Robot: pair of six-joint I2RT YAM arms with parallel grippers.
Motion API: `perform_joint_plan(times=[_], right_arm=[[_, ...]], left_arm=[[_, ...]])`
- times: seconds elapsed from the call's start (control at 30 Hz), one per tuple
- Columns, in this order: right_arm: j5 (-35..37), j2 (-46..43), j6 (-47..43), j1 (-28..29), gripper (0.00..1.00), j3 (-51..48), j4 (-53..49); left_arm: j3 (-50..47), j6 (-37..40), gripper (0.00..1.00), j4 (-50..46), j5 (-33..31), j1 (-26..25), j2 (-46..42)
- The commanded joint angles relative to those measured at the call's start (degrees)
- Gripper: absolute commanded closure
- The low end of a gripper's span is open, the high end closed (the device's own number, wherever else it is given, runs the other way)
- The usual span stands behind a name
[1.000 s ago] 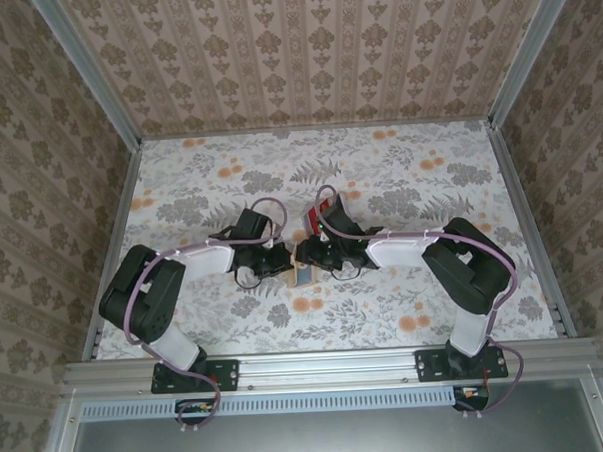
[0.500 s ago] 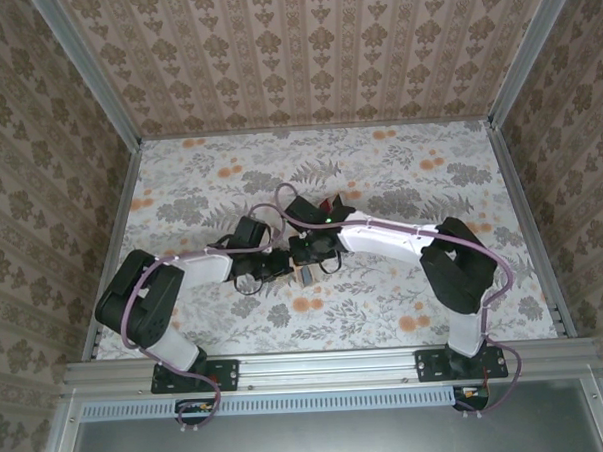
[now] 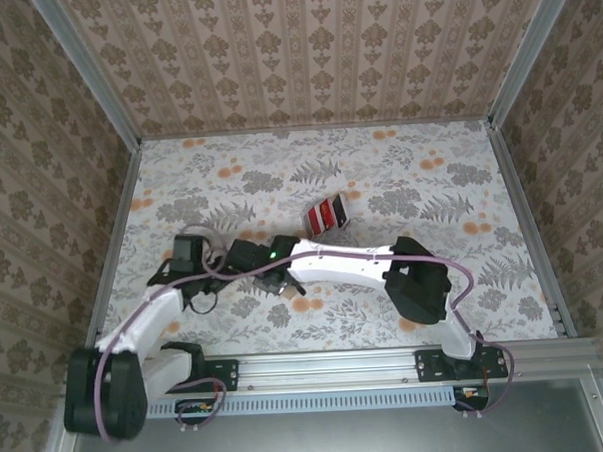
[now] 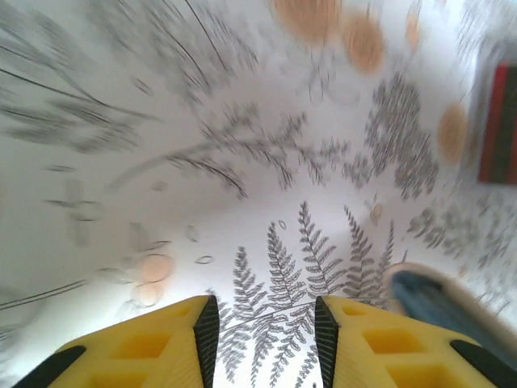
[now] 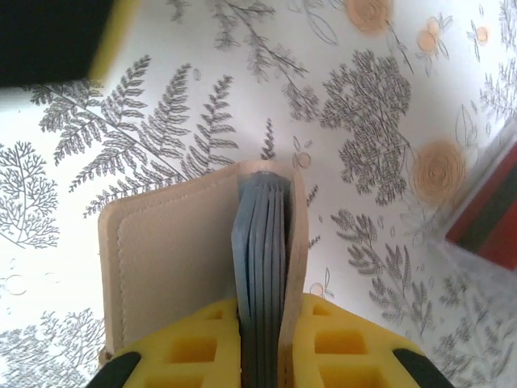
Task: Put the credit cards into the card holder
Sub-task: Turn over the card holder at the center of the table.
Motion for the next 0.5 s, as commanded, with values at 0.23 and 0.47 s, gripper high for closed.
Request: perform_joint_plan(times=[0.23, 0.47], right_arm=[[17.9, 4.9, -16.3, 3.4, 0.86, -3.4, 16.5], [19.7, 10.0, -19.8, 3.3, 0.65, -5.2, 23.3]], left_arm=[[3.8, 7.2, 0.61, -10.0, 5.3, 10.9, -2.5], [4.5, 7.1, 0.61, -6.5, 7.8, 11.0, 2.5]])
